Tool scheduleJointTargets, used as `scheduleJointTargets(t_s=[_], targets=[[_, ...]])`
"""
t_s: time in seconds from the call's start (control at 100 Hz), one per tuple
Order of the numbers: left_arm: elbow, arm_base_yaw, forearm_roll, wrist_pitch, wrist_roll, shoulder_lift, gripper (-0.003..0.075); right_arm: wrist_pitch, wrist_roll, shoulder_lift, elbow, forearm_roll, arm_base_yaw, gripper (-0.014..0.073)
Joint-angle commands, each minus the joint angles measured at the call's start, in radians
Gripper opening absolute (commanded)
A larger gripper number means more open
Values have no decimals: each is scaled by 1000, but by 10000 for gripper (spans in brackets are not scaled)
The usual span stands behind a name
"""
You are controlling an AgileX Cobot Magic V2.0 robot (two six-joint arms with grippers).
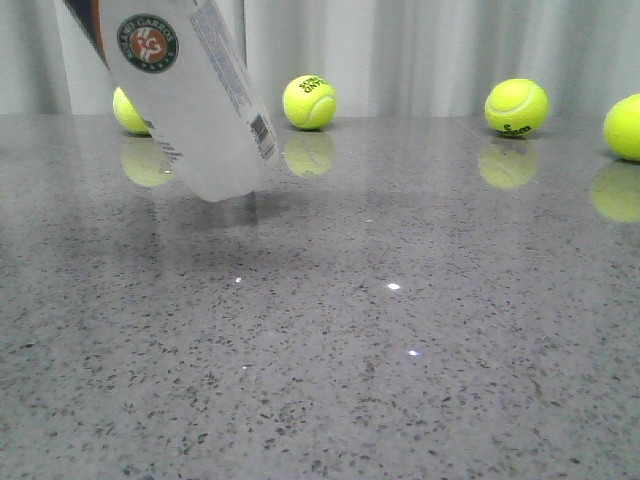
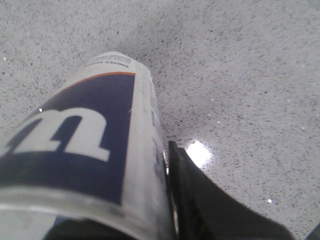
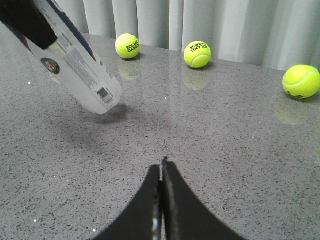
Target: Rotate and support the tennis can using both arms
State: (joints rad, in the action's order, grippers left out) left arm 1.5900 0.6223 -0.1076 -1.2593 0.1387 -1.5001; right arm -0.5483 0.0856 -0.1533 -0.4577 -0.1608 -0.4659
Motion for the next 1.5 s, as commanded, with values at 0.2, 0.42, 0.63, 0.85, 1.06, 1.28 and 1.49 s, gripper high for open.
scheduleJointTargets(t_s=[0.2,0.42,0.63,0.85,1.06,1.28,1.49], targets=[[32,8,-10,-19,-11,5,-13,75,7,-9,-22,6,7,-60],[45,8,-21,-19,-11,-13,194,75,7,-9,-22,6,7,-60],[137,8,-36,-19,-11,-65,415,75,7,-9,-22,6,7,-60],[269,8,-94,-19,-11,-135,419,75,7,-9,-22,6,7,-60],[337,8,-101,-19,-11,-171,419,75,7,-9,-22,6,7,-60],[376,8,-102,-19,-11,-172,418,75,7,-9,-22,6,7,-60],[400,8,-87,53,-11,-127,260,75,7,-9,-22,6,7,-60]])
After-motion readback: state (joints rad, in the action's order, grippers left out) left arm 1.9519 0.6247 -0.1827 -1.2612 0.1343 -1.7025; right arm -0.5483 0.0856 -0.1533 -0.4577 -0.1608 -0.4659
